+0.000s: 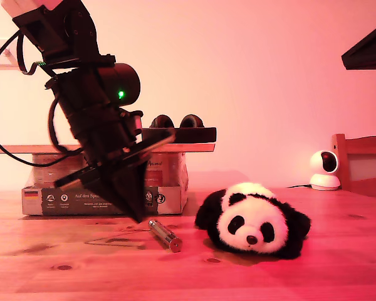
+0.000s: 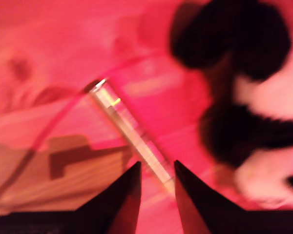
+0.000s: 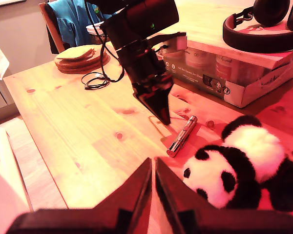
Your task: Slide the laser pointer to the right
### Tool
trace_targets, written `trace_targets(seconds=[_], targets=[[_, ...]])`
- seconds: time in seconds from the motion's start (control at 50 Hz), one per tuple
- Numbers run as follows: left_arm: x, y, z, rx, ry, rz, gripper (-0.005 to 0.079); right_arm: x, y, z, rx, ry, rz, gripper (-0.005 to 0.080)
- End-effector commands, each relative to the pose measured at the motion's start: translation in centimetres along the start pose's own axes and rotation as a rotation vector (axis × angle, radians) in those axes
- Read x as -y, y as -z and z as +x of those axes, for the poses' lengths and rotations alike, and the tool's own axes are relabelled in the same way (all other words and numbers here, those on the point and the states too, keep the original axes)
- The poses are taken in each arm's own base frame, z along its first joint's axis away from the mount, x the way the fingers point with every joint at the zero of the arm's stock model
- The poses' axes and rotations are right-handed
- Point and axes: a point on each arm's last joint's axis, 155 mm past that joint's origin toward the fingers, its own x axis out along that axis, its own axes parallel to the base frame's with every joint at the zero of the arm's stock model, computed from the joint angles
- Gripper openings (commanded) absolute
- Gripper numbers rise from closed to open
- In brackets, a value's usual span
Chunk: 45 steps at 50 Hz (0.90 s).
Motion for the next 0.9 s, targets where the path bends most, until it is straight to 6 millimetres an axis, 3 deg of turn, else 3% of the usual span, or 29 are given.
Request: trace_targets(seconds=[0.0, 0.14, 0.46, 0.66, 0.88], targets=[[-0.2, -0.8, -1.1, 0.041, -0.022, 0.099, -0.0023, -0.1, 0.1, 0.1, -0.001, -0.004, -0.006, -0.0012], [-0.7, -2.4, -2.8, 0.125, -0.082, 0.165, -0.0023, -0.1, 0.1, 0.1, -0.001, -0.004, -0.006, -0.0012], [1.9, -4.4, -7.1, 0.299, -0.02, 0.412, -0.0023, 0.2, 0.1, 0.1, -0.002, 0.009, -0.007, -0.0012], [3.5, -4.1, -10.2, 0.411, 0.036, 0.479, -0.0023, 0.4, 0.2, 0.1, -0.004, 0.022, -0.007, -0.0012], [2.9, -2.3, -12.2, 0.5, 0.048, 0.493, -0.0023, 0.7, 0.2, 0.1, -0.005, 0.038, -0.007, -0.0012]])
